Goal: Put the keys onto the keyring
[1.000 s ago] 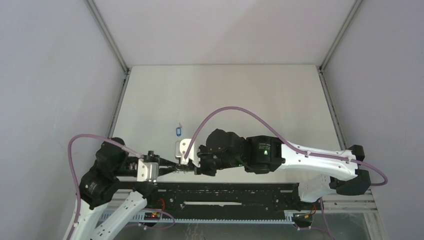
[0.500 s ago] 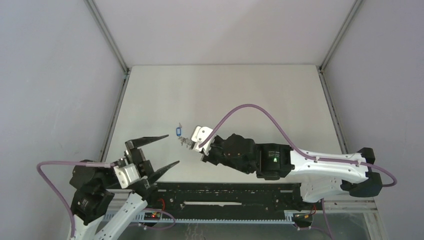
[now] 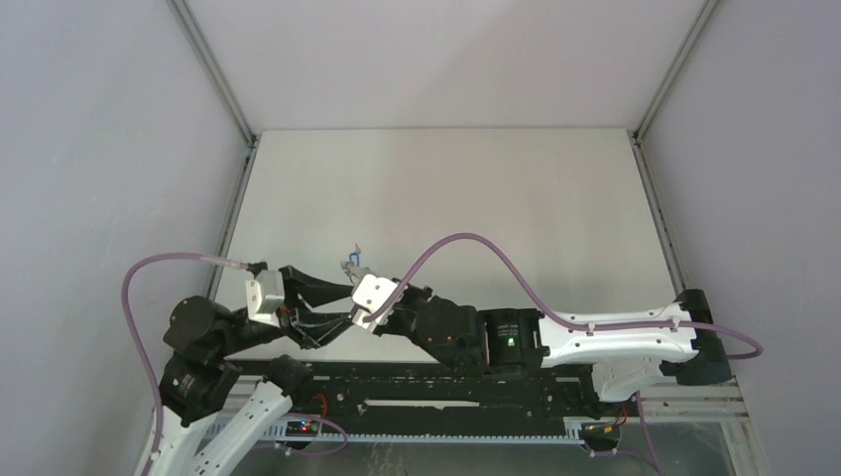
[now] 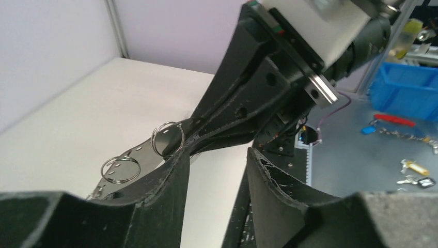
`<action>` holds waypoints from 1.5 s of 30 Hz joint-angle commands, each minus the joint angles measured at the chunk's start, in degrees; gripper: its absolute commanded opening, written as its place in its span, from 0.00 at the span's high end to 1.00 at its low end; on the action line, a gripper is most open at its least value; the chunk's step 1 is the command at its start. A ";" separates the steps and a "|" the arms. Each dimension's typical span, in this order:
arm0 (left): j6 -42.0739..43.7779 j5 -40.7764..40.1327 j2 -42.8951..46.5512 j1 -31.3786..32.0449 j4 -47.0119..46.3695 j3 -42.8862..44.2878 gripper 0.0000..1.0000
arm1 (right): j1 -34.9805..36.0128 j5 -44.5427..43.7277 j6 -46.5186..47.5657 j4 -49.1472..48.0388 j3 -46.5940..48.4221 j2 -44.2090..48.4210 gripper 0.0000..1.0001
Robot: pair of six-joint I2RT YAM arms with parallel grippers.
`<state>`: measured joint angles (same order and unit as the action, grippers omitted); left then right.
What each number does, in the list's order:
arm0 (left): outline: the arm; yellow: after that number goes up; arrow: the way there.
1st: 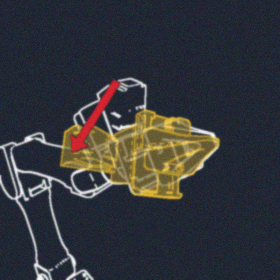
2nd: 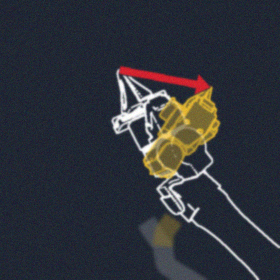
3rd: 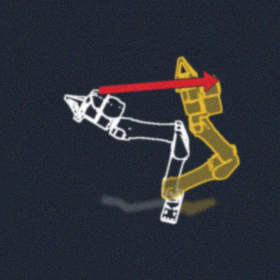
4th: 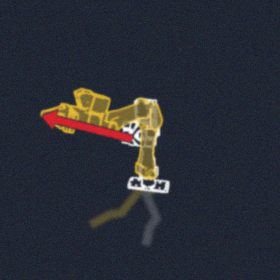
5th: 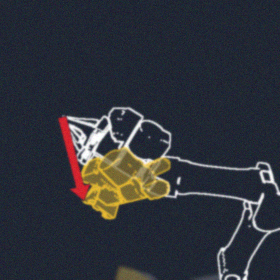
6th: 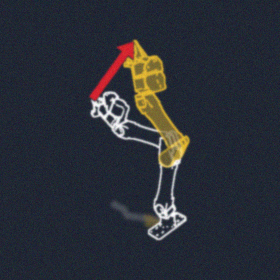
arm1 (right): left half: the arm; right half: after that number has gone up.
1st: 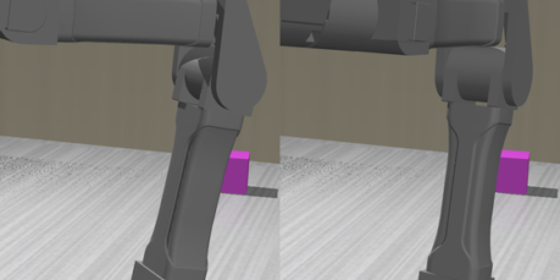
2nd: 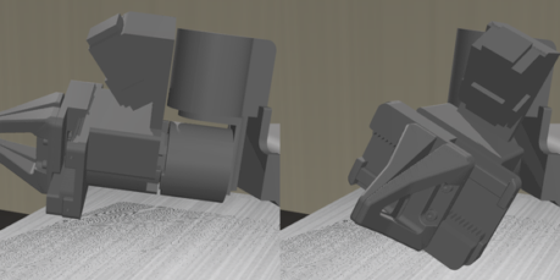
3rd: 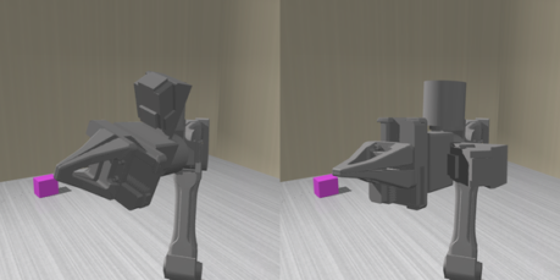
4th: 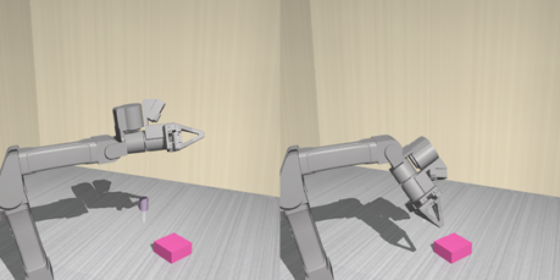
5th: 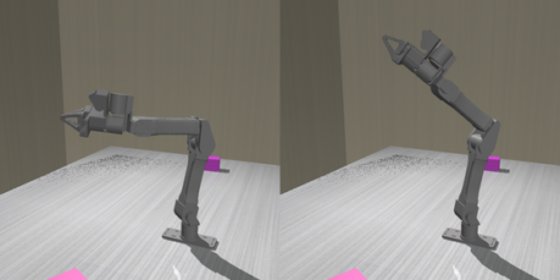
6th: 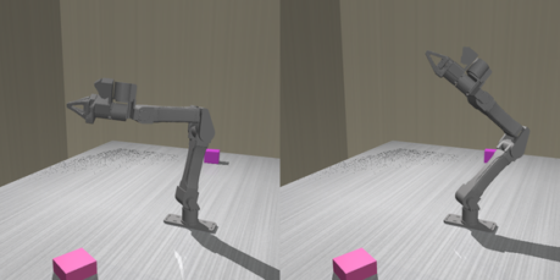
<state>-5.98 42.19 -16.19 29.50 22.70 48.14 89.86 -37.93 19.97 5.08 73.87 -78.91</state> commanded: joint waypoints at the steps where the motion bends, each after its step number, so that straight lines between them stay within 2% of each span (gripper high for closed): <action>1: -9.97 -1.47 -1.42 0.12 -3.01 -0.42 0.50 | 1.85 -6.79 5.51 -9.22 0.30 -0.11 1.00; 5: -11.97 -4.78 -0.60 0.12 -2.93 -0.75 0.50 | 2.44 -6.97 6.76 -10.96 -0.30 0.09 1.00; 16: -12.26 -7.32 -1.10 0.03 -4.46 -0.54 0.49 | 4.82 -7.08 8.57 -11.60 -1.43 0.92 1.00; 24: -14.11 -4.86 -2.55 -0.23 -6.49 0.75 0.37 | 5.85 -7.73 8.60 -11.56 -1.78 1.54 1.00; 27: -13.77 -4.70 -3.22 -0.23 -6.28 1.58 0.36 | 6.04 -7.19 8.63 -11.81 -1.79 1.50 1.00; 31: -13.39 -3.47 -5.68 -0.40 -5.19 4.06 0.43 | 6.21 -6.66 8.78 -12.37 -1.79 1.22 1.00; 34: -13.56 -2.10 -6.76 -0.49 -5.85 5.17 0.57 | 6.20 -6.75 8.94 -12.38 -1.78 1.05 1.00; 36: -12.90 -2.47 -6.92 -0.57 -5.91 5.63 0.64 | 6.25 -6.77 8.88 -12.29 -1.74 1.04 1.00; 42: -10.72 -3.39 -7.47 -1.09 -4.93 7.40 0.70 | 6.29 -6.63 7.98 -11.23 -1.79 1.04 1.00; 45: -8.50 -2.93 -7.34 -1.19 -4.32 8.06 0.78 | 6.35 -6.54 7.74 -11.20 -2.05 1.04 1.00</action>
<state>-18.24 39.64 -22.74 28.95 20.58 52.77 94.61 -46.89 28.34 -4.99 72.03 -79.15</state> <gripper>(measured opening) 0.265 0.007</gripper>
